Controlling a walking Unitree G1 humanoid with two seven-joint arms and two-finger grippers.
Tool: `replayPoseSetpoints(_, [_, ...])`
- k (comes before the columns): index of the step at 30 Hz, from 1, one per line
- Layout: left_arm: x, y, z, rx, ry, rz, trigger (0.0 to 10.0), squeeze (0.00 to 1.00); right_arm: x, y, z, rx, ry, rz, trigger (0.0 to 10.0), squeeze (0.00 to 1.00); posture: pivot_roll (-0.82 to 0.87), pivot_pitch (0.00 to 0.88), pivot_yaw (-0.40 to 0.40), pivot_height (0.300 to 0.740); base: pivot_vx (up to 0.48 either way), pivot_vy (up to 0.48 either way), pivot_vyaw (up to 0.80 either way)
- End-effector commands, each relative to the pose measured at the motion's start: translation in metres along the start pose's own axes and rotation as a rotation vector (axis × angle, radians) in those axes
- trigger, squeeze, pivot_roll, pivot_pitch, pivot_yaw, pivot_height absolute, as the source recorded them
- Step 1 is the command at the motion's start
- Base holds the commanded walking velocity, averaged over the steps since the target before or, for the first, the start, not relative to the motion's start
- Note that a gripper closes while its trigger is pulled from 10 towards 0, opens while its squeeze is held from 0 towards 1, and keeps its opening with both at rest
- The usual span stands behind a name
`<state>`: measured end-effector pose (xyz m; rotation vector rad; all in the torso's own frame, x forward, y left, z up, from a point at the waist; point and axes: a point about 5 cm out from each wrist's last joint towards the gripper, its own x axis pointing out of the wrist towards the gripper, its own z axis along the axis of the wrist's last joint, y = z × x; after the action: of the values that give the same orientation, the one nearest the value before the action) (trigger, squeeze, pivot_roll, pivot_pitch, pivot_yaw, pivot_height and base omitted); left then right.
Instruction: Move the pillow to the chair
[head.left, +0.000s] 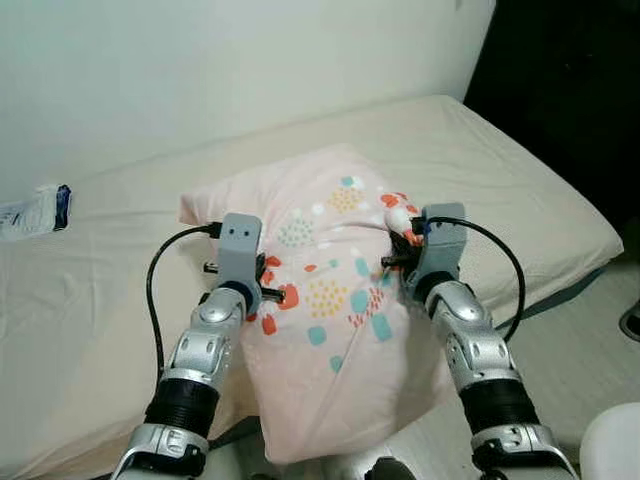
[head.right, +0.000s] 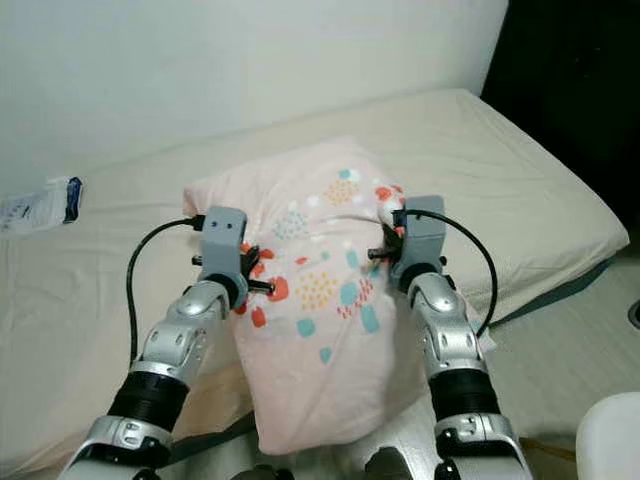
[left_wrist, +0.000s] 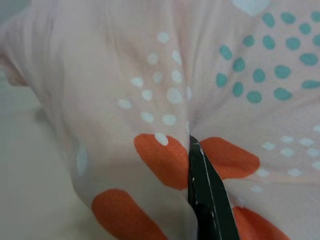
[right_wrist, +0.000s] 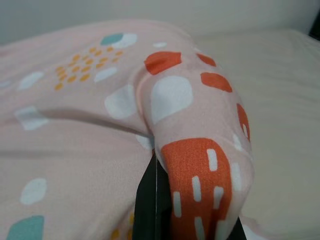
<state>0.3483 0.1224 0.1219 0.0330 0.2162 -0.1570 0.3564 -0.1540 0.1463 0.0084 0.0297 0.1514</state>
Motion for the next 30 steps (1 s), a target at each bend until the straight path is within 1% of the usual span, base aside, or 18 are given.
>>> replayPoseSetpoints(1, [0.002,0.011,0.013,0.010,-0.055,0.033,10.0,0.00,0.005,0.004,0.013,0.024,-0.069,-0.009,10.0,0.00,-0.04,0.092,-0.007,0.740,0.000,0.000,0.00])
replayPoseSetpoints(2, [0.002,0.011,0.013,0.010,-0.055,0.033,10.0,0.00,0.005,0.004,0.013,0.024,-0.069,-0.009,10.0,0.00,-0.04,0.092,-0.007,0.740,0.000,0.000,0.00])
replayPoseSetpoints(6, [0.000,0.019,0.016,0.010,-0.071,0.067,10.0,0.00,0.006,0.009,0.013,0.050,-0.080,-0.012,10.0,0.00,-0.03,0.080,-0.013,0.740,0.000,0.000,0.00])
replayPoseSetpoints(13, [-0.003,0.026,0.017,-0.005,-0.073,0.090,10.0,0.00,0.007,0.015,0.010,0.066,-0.078,0.001,10.0,0.00,0.01,0.076,-0.021,0.740,0.000,0.000,0.00])
replayPoseSetpoints(17, [-0.002,0.028,0.021,-0.069,-0.075,0.101,10.0,0.00,0.012,0.022,0.012,0.076,-0.078,0.020,10.0,0.00,0.02,0.078,-0.027,0.740,0.000,0.000,0.00])
replayPoseSetpoints(18, [-0.002,0.028,0.020,-0.076,-0.073,0.099,10.0,0.00,0.014,0.025,0.011,0.080,-0.074,0.022,10.0,0.00,0.02,0.075,-0.030,0.740,0.000,0.000,0.00])
replayPoseSetpoints(19, [-0.002,0.028,0.016,-0.073,-0.062,0.108,10.0,0.00,0.015,0.027,0.009,0.081,-0.063,0.022,10.0,0.00,0.03,0.090,-0.029,0.740,0.000,0.000,0.00])
replayPoseSetpoints(23, [-0.005,0.027,0.011,-0.076,-0.057,0.125,10.0,0.00,0.016,0.030,0.003,0.081,-0.045,0.021,10.0,0.00,0.03,0.097,-0.025,0.740,0.000,0.000,0.00])
replayPoseSetpoints(26, [-0.009,0.026,0.005,-0.067,-0.049,0.127,10.0,0.00,0.011,0.028,-0.001,0.087,-0.042,0.010,10.0,0.00,0.03,0.091,-0.020,0.740,0.000,0.000,0.00])
replayPoseSetpoints(30, [-0.010,0.025,0.003,-0.069,-0.043,0.125,10.0,0.00,0.007,0.027,-0.005,0.092,-0.038,0.003,10.0,0.00,0.03,0.090,-0.016,0.740,0.000,0.000,0.00])
